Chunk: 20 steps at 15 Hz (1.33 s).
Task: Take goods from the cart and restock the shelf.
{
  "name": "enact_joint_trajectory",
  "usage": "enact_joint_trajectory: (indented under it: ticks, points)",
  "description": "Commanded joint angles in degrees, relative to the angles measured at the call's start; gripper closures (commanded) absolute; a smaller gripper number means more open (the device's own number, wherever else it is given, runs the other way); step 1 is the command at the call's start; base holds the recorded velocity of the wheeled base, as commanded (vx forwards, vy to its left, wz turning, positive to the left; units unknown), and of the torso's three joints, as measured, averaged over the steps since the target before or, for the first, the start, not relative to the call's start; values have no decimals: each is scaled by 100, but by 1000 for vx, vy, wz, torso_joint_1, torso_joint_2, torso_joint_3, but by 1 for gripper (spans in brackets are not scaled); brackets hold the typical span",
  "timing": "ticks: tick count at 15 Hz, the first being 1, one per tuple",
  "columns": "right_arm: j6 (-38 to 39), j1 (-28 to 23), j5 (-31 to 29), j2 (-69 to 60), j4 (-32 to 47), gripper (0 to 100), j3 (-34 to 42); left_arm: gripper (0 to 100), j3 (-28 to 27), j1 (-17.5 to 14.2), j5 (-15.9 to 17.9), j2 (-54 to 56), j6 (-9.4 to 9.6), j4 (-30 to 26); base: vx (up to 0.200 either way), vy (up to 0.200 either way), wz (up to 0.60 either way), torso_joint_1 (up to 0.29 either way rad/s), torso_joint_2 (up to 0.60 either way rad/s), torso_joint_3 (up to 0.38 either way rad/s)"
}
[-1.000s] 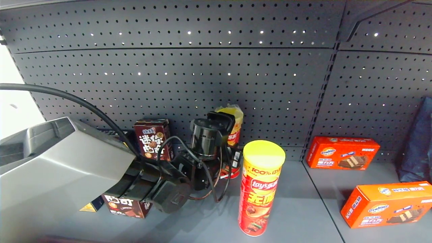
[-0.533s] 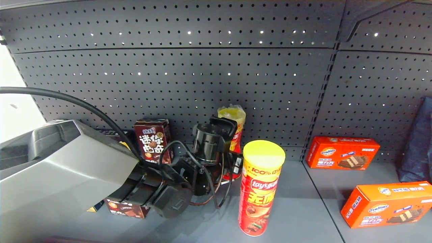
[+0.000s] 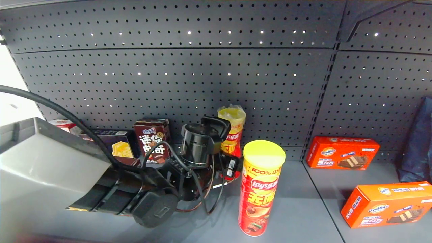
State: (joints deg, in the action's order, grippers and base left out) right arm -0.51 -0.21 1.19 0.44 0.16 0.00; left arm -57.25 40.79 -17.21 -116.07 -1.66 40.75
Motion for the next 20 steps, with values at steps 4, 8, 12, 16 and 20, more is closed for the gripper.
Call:
enact_joint_trajectory:
  ticks: [4, 8, 12, 16, 20]
  points:
    - [-2, 3, 4, 9, 2, 0, 0, 0, 733, 52, -1, 884, -10, 3, 0, 0, 0, 0, 0, 0]
    - [-2, 3, 4, 9, 2, 0, 0, 0, 1321, 113, 78, 1455, -10, -6, 0, 0, 0, 0, 0, 0]
    - [-2, 3, 4, 9, 2, 0, 0, 0, 1400, 43, 25, 1543, -10, 3, 0, 0, 0, 0, 0, 0]
    - [-2, 3, 4, 9, 2, 0, 0, 0, 1295, -1, -221, 1332, 43, 20, 0, 0, 0, 0, 0, 0]
    - [-2, 3, 4, 9, 2, 0, 0, 0, 1260, -133, -291, 998, 315, 20, 0, 0, 0, 0, 0, 0]
